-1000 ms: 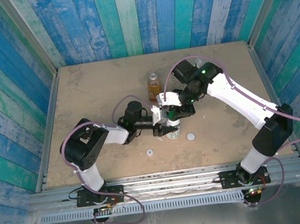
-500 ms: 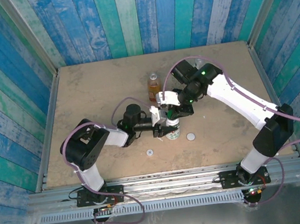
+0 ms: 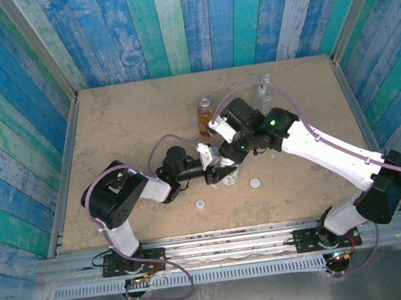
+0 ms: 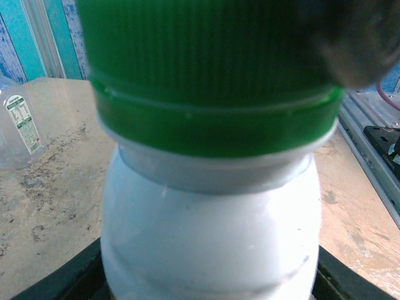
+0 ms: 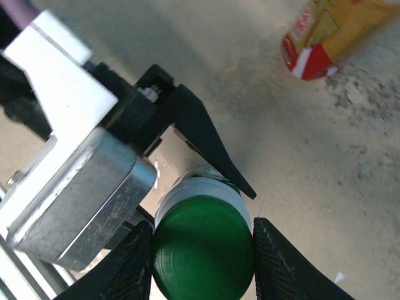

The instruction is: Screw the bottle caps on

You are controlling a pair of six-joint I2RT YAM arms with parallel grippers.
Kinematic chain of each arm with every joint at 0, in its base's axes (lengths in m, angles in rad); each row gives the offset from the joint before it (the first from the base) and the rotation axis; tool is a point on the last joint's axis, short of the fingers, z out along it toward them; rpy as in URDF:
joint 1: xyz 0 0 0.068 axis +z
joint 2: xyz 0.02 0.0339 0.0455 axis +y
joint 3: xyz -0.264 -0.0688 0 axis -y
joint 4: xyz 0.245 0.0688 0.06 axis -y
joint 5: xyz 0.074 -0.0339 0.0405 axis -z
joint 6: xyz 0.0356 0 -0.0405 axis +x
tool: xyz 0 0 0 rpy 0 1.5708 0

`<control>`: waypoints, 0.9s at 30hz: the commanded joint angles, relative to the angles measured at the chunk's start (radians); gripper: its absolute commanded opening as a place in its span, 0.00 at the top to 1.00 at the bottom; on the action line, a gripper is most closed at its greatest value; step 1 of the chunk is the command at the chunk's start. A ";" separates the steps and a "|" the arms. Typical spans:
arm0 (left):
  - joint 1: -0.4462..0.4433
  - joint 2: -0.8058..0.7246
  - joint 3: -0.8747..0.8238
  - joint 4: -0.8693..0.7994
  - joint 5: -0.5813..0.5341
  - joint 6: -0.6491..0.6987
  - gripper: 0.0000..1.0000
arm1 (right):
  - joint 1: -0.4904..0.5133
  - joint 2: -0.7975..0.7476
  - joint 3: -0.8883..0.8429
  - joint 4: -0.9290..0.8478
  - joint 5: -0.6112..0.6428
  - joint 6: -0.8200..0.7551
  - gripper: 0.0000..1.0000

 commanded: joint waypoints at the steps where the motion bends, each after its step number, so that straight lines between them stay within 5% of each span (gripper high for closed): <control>1: 0.020 -0.012 -0.020 -0.077 -0.127 0.000 0.49 | 0.030 -0.016 -0.059 -0.105 0.142 0.201 0.79; 5: 0.019 -0.019 -0.017 -0.095 -0.103 0.015 0.49 | 0.028 -0.075 -0.052 -0.048 0.094 0.079 0.64; 9: 0.019 -0.030 -0.006 -0.151 -0.033 0.067 0.48 | 0.027 -0.147 -0.062 0.000 -0.007 -0.167 0.44; 14: 0.019 -0.037 -0.004 -0.178 0.058 0.115 0.48 | 0.013 -0.234 -0.119 0.015 -0.154 -0.509 0.32; 18: 0.019 -0.038 -0.001 -0.195 0.090 0.137 0.48 | -0.025 -0.212 -0.078 -0.055 -0.218 -0.679 0.35; 27: 0.019 -0.035 0.008 -0.223 0.110 0.152 0.48 | -0.099 -0.017 0.111 -0.234 -0.284 -0.776 0.44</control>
